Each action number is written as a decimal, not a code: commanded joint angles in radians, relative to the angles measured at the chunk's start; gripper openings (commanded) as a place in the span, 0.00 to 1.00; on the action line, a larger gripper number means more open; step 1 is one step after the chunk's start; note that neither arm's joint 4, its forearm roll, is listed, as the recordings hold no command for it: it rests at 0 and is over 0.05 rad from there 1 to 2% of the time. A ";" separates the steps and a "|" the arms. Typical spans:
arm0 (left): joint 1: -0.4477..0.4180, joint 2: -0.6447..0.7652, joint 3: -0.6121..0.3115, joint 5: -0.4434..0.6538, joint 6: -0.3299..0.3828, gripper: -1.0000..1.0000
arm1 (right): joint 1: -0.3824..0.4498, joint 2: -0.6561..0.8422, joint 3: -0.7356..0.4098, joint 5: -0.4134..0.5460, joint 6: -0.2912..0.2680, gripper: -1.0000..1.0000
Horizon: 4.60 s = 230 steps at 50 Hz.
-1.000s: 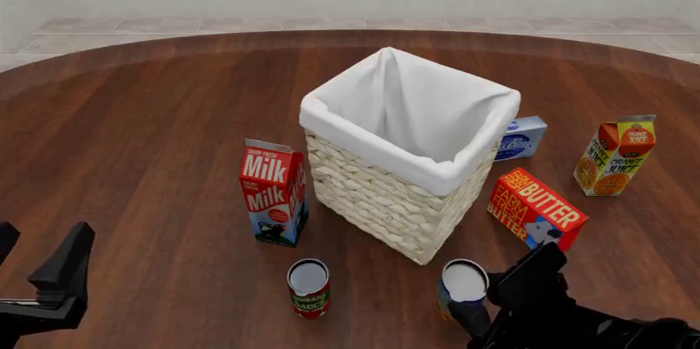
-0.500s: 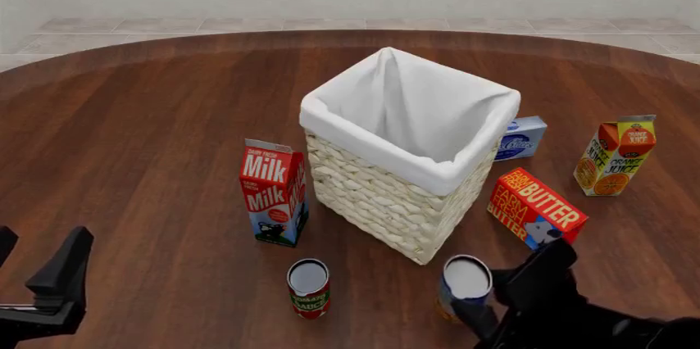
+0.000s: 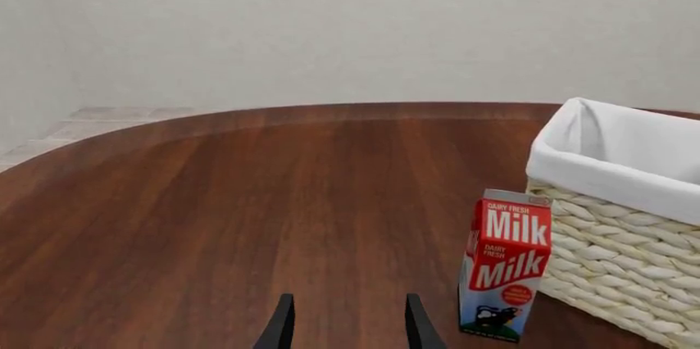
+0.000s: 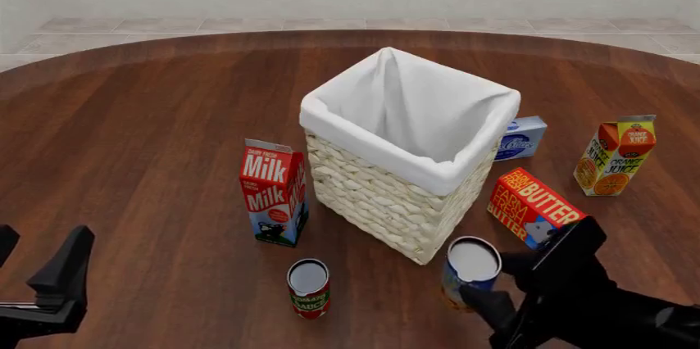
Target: Pick up the alphabet soup and the tomato sauce, and put them in the basket.
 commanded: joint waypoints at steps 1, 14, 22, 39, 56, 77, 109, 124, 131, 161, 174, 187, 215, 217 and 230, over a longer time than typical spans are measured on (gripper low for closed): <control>-0.001 0.026 0.000 -0.025 0.002 1.00 | 0.020 -0.080 -0.066 0.112 0.012 0.00; 0.000 -0.018 0.000 0.019 0.002 1.00 | 0.038 -0.135 -0.119 0.211 -0.016 0.00; 0.000 -0.013 0.000 0.013 0.002 1.00 | 0.069 -0.158 -0.162 0.269 -0.016 0.00; -0.003 0.002 0.000 -0.005 0.004 1.00 | 0.157 -0.190 -0.283 0.366 0.013 0.00; -0.005 -0.049 0.000 0.048 0.003 1.00 | 0.197 -0.152 -0.419 0.424 -0.002 0.00; -0.006 -0.047 0.000 0.046 0.002 1.00 | 0.206 -0.086 -0.611 0.488 0.007 0.00; -0.006 -0.030 0.000 0.031 0.002 1.00 | 0.088 0.167 -0.854 0.442 -0.056 0.00; -0.004 -0.043 0.000 0.042 0.002 1.00 | 0.024 0.240 -0.896 0.416 -0.058 0.00; -0.004 -0.036 0.000 0.037 0.001 1.00 | -0.010 0.283 -0.908 0.397 -0.058 0.00; -0.002 -0.015 0.000 0.018 -0.003 1.00 | -0.129 0.487 -0.978 0.362 -0.072 0.00; -0.001 0.036 0.000 -0.033 -0.006 1.00 | -0.136 0.534 -0.965 0.376 -0.082 0.00; -0.002 0.026 0.000 -0.023 -0.008 1.00 | -0.155 0.566 -0.926 0.349 -0.094 0.00; -0.001 0.035 0.000 -0.030 -0.007 1.00 | -0.172 0.606 -0.895 0.315 -0.113 1.00; -0.001 0.034 0.000 -0.029 -0.007 1.00 | -0.174 0.607 -0.897 0.315 -0.113 1.00; -0.002 0.013 0.000 -0.010 -0.004 1.00 | -0.174 0.597 -0.909 0.325 -0.116 1.00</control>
